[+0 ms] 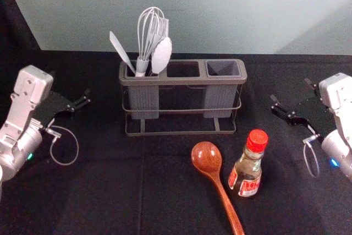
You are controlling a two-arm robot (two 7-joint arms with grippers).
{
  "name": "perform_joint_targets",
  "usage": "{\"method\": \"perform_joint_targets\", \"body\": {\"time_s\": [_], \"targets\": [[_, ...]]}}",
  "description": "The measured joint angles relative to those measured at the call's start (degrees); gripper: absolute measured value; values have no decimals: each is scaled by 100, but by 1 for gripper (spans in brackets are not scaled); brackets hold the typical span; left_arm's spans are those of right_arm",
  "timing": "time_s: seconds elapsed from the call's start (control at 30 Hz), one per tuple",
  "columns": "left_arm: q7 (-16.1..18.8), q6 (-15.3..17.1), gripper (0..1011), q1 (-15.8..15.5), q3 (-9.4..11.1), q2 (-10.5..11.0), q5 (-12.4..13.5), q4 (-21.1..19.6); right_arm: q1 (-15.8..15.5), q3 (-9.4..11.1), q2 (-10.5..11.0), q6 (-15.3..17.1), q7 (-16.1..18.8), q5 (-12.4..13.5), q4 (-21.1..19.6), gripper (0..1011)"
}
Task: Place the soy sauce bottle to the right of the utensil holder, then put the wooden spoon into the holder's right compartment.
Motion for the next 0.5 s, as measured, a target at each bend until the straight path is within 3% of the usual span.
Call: {"method": "perform_joint_targets", "body": {"time_s": [0.5], "targets": [[0, 0, 1011, 0, 0, 0, 0, 0, 0, 0, 0, 0, 0, 0, 0, 1003]]}}
